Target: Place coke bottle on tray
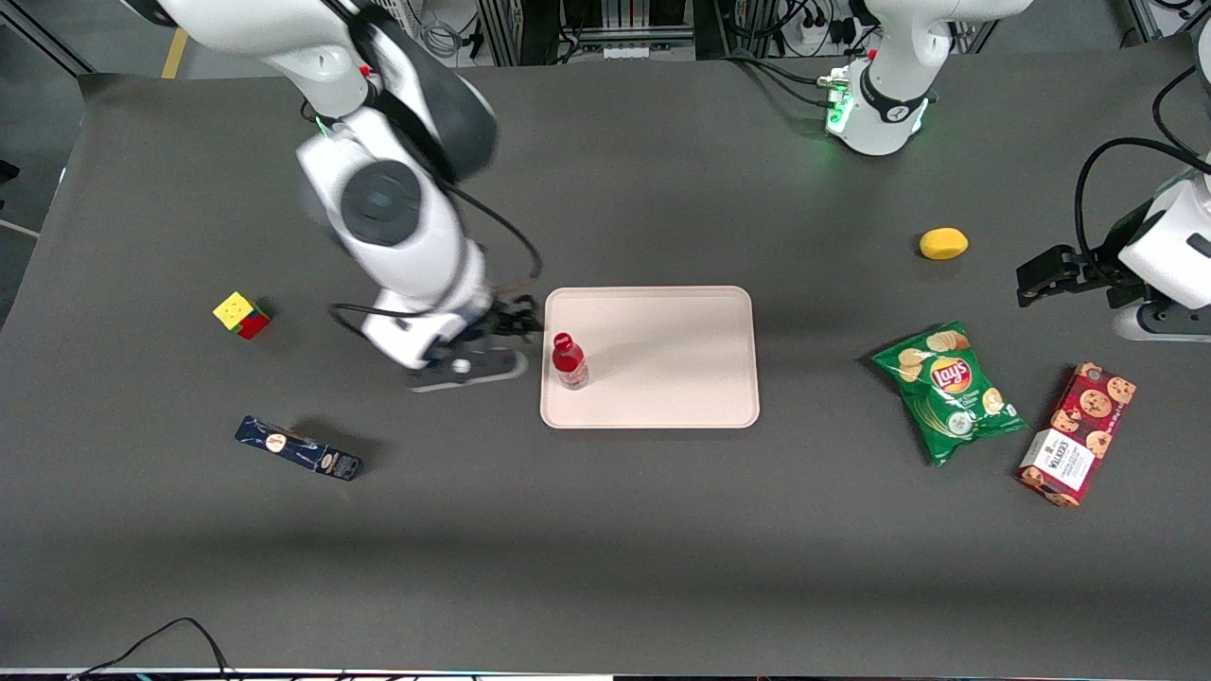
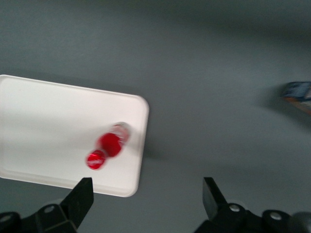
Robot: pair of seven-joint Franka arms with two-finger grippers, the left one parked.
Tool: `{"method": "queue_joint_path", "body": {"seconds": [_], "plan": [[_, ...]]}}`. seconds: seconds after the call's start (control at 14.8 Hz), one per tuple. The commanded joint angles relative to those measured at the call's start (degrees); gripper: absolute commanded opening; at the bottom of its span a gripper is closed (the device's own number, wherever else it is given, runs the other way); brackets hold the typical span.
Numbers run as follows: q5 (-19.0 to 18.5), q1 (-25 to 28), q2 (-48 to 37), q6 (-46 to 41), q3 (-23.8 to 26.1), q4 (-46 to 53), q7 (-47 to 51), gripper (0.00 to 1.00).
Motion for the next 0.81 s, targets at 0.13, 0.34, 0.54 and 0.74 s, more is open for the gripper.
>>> {"method": "queue_joint_path", "body": {"seconds": [0.13,0.34,0.54,0.74], "plan": [[0.6,-3.3,-13.9,-7.9,-9.4,-2.9,-12.5,1.0],[4.7,-4.7,-17.5,-6.5,-14.5,-6.8,-14.5,1.0],[4.8,-5.0,-22.9,2.8,-16.9,-17.3,-15.1,1.0],[6.3,-6.9,-23.4,3.9,-17.8,-18.2,-14.9,1.0]]}}
